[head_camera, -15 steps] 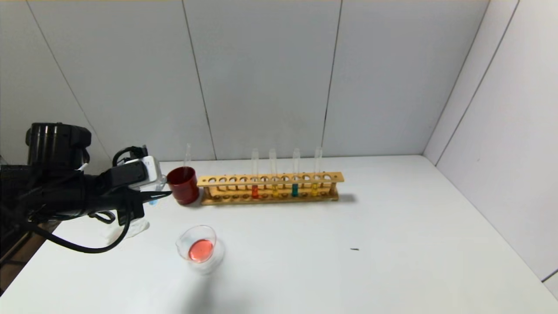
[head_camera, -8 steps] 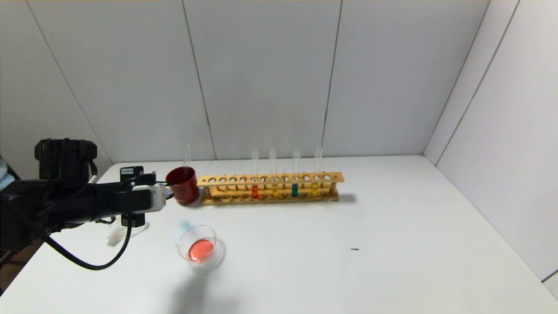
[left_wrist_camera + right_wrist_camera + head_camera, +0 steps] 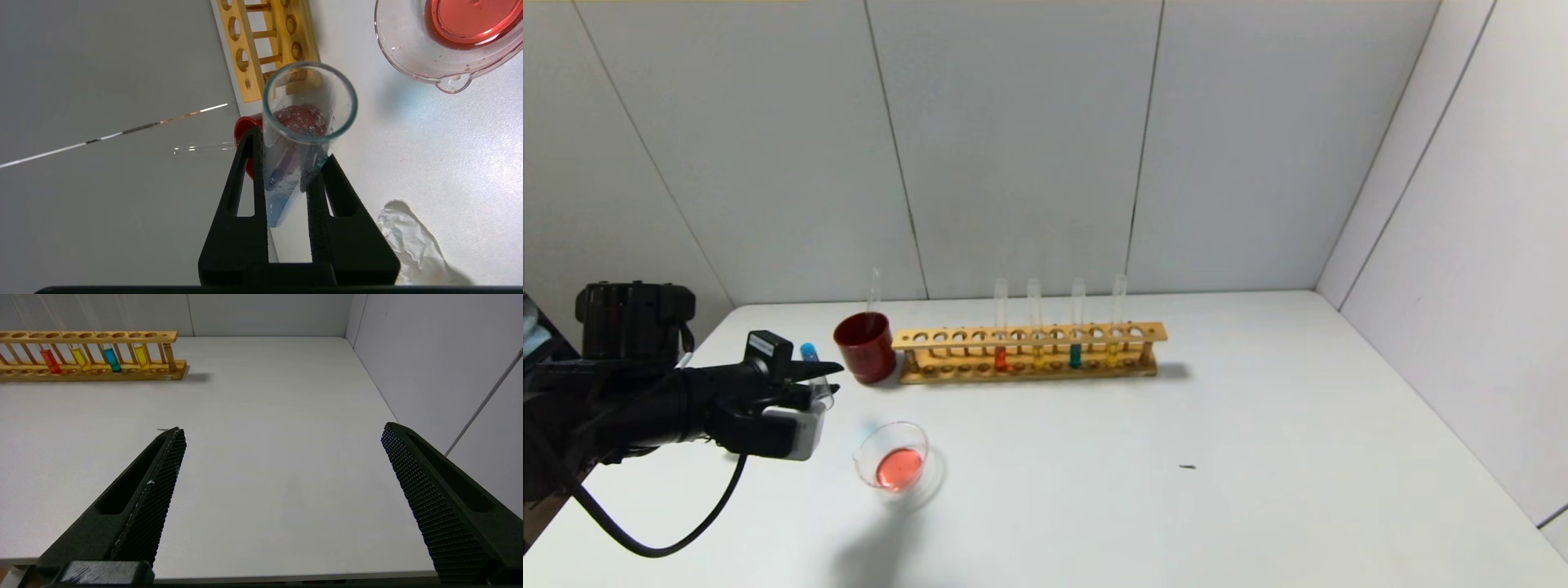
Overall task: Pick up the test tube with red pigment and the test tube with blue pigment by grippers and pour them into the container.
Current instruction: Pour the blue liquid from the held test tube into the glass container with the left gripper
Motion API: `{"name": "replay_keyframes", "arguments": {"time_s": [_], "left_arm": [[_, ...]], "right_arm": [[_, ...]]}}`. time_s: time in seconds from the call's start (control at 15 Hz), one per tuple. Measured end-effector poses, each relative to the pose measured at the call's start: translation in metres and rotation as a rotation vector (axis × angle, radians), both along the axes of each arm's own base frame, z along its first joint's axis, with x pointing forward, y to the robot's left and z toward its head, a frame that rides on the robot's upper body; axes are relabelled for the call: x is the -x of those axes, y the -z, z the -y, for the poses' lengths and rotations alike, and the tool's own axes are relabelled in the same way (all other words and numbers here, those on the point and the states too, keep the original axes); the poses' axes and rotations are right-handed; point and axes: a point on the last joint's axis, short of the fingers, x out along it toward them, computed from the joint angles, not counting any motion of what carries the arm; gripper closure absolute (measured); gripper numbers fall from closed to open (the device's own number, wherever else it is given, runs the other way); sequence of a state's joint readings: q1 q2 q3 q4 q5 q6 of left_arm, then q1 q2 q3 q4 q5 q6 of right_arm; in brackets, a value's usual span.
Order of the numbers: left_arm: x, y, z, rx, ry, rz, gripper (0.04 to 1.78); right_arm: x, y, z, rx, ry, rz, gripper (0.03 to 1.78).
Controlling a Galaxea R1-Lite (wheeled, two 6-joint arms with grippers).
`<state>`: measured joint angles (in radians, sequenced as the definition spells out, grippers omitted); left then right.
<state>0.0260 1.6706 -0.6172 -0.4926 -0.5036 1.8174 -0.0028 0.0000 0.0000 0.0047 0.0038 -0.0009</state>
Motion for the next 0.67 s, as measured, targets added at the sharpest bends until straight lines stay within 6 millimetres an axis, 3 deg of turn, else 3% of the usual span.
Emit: {"name": "replay_keyframes", "arguments": {"time_s": [0.4, 0.67], "left_arm": [[-0.027, 0.011, 0.0, -0.044, 0.028, 0.137, 1.5], [-0.03, 0.021, 0.002, -0.107, 0.071, 0.15, 1.5]], "right_arm": [[0.0, 0.0, 0.0, 0.0, 0.0, 0.0, 0.06], [0.0, 0.0, 0.0, 0.0, 0.0, 0.0, 0.06]]}}
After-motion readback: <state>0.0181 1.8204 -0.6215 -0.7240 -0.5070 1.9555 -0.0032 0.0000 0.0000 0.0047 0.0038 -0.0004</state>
